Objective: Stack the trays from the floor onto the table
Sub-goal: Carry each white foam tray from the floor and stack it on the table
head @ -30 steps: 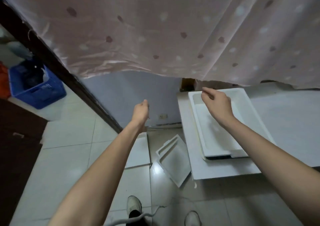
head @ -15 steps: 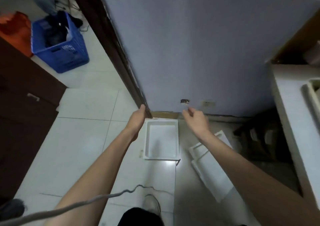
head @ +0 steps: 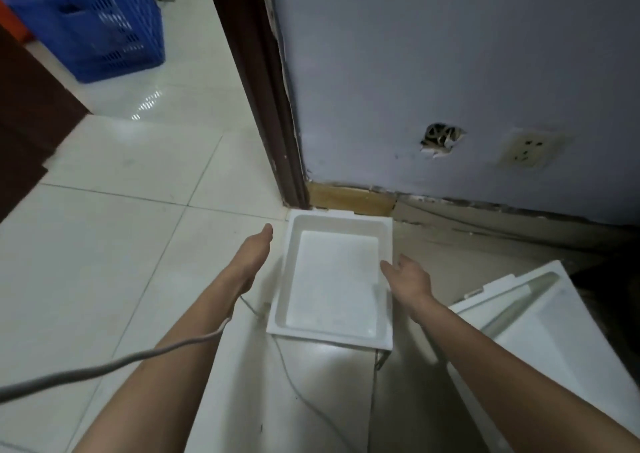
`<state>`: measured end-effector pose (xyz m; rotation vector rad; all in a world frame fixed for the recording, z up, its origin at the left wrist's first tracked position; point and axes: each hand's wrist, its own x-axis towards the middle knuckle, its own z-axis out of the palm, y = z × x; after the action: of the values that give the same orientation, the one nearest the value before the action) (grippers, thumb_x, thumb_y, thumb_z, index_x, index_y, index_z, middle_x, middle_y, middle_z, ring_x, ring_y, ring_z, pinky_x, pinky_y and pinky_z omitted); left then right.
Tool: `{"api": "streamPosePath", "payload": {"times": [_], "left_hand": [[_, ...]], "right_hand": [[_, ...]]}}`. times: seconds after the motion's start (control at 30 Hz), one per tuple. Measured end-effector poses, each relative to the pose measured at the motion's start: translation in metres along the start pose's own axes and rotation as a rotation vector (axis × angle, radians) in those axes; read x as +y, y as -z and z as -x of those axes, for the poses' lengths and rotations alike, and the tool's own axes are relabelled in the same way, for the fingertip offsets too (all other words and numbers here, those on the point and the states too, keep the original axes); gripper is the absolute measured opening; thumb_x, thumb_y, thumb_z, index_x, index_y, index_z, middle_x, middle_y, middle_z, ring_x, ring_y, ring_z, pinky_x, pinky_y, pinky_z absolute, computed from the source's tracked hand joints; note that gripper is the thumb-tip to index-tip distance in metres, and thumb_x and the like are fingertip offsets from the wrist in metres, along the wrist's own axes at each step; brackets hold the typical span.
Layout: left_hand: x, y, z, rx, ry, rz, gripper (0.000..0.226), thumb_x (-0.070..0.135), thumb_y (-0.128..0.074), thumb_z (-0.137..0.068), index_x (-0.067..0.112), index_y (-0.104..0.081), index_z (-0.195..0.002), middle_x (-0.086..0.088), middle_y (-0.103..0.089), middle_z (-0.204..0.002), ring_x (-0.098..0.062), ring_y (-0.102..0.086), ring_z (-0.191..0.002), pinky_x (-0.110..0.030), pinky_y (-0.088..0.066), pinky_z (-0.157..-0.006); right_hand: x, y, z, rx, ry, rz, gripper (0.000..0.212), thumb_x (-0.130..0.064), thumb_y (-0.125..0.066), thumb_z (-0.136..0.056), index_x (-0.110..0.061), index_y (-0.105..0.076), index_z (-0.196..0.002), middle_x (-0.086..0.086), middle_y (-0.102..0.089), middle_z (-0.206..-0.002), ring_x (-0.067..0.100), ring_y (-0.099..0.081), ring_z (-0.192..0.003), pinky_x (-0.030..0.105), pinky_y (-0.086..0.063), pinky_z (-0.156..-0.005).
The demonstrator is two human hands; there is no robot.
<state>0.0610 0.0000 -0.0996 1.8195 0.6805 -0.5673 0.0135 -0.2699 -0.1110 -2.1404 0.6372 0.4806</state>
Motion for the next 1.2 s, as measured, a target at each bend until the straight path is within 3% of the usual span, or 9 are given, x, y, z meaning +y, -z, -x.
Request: {"api": "streamPosePath", "payload": {"times": [0.17, 0.23, 0.3, 0.33, 0.47, 0.7, 0.87, 1.07, 1.2], "left_hand": [[-0.068, -0.028, -0.043, 0.002, 0.081, 0.044, 0.067, 0.050, -0.030, -0.103, 0.004, -0.034, -0.151, -0.009, -0.034, -0.159, -0.028, -0.033, -0.146, -0.040, -0.025, -0.119], [-0.088, -0.037, -0.051, 0.003, 0.104, 0.035, 0.061, 0.042, -0.030, -0.104, -0.004, -0.048, -0.140, -0.022, -0.051, -0.145, -0.036, -0.054, -0.128, -0.043, -0.042, -0.107], [-0.105, -0.043, -0.055, -0.033, 0.130, 0.049, 0.057, 0.041, -0.029, -0.104, 0.000, -0.062, -0.125, -0.015, -0.070, -0.116, -0.029, -0.068, -0.100, -0.037, -0.054, -0.085], [-0.113, -0.045, -0.056, -0.054, 0.139, 0.060, 0.056, 0.041, -0.029, -0.103, 0.001, -0.064, -0.122, -0.011, -0.073, -0.108, -0.027, -0.069, -0.095, -0.036, -0.055, -0.083], [-0.120, -0.043, -0.057, -0.051, 0.139, 0.113, 0.052, 0.039, -0.031, -0.104, 0.002, -0.066, -0.116, -0.012, -0.074, -0.106, -0.029, -0.070, -0.097, -0.041, -0.055, -0.093], [-0.053, -0.008, 0.024, -0.049, 0.109, 0.190, 0.048, 0.036, -0.031, -0.105, 0.008, -0.070, -0.105, -0.008, -0.077, -0.099, -0.027, -0.072, -0.094, -0.039, -0.055, -0.091], [0.019, 0.047, 0.129, -0.028, 0.114, 0.203, 0.047, 0.038, -0.033, -0.106, 0.008, -0.069, -0.111, -0.008, -0.076, -0.103, -0.026, -0.072, -0.096, -0.039, -0.055, -0.091], [0.137, 0.114, 0.251, -0.060, 0.043, 0.190, 0.046, 0.038, -0.033, -0.106, 0.014, -0.071, -0.105, -0.005, -0.077, -0.101, -0.023, -0.073, -0.094, -0.034, -0.056, -0.078], [0.208, 0.149, 0.345, -0.065, 0.025, 0.201, 0.047, 0.039, -0.032, -0.107, 0.015, -0.072, -0.104, -0.004, -0.079, -0.098, -0.021, -0.074, -0.091, -0.033, -0.056, -0.076]], "right_hand": [[0.054, -0.044, -0.036, -0.003, -0.117, -0.010, 0.035, -0.030, -0.054, -0.093, -0.005, -0.059, -0.115, 0.015, -0.064, -0.119, 0.035, -0.060, -0.107, 0.039, -0.049, -0.094], [0.068, -0.058, -0.044, -0.010, -0.145, -0.031, 0.033, -0.025, -0.056, -0.090, -0.003, -0.062, -0.114, 0.015, -0.066, -0.115, 0.035, -0.063, -0.104, 0.038, -0.051, -0.090], [0.074, -0.066, -0.047, -0.025, -0.179, -0.018, 0.030, -0.017, -0.056, -0.088, -0.003, -0.064, -0.114, 0.016, -0.067, -0.114, 0.036, -0.063, -0.103, 0.036, -0.053, -0.088], [0.076, -0.069, -0.047, -0.029, -0.202, -0.016, 0.031, -0.014, -0.055, -0.087, -0.003, -0.064, -0.115, 0.017, -0.067, -0.115, 0.036, -0.063, -0.104, 0.036, -0.053, -0.088], [0.077, -0.070, -0.051, -0.018, -0.241, -0.021, 0.032, -0.008, -0.052, -0.085, -0.005, -0.066, -0.113, 0.017, -0.068, -0.113, 0.036, -0.064, -0.103, 0.039, -0.054, -0.091], [0.024, -0.015, 0.005, 0.007, -0.225, -0.135, 0.036, -0.006, -0.049, -0.081, -0.013, -0.069, -0.109, 0.012, -0.071, -0.107, 0.035, -0.065, -0.098, 0.042, -0.055, -0.091], [-0.054, 0.049, 0.090, -0.018, -0.188, -0.153, 0.032, -0.004, -0.049, -0.082, -0.012, -0.070, -0.105, 0.011, -0.071, -0.101, 0.033, -0.065, -0.092, 0.033, -0.054, -0.082], [-0.151, 0.136, 0.189, 0.005, -0.145, -0.227, 0.023, -0.005, -0.052, -0.080, -0.021, -0.068, -0.084, 0.008, -0.073, -0.094, 0.031, -0.069, -0.086, 0.043, -0.058, -0.084], [-0.212, 0.208, 0.261, -0.028, -0.090, -0.215, 0.028, -0.005, -0.051, -0.081, -0.018, -0.070, -0.096, 0.007, -0.073, -0.097, 0.030, -0.069, -0.087, 0.044, -0.058, -0.084]]}}
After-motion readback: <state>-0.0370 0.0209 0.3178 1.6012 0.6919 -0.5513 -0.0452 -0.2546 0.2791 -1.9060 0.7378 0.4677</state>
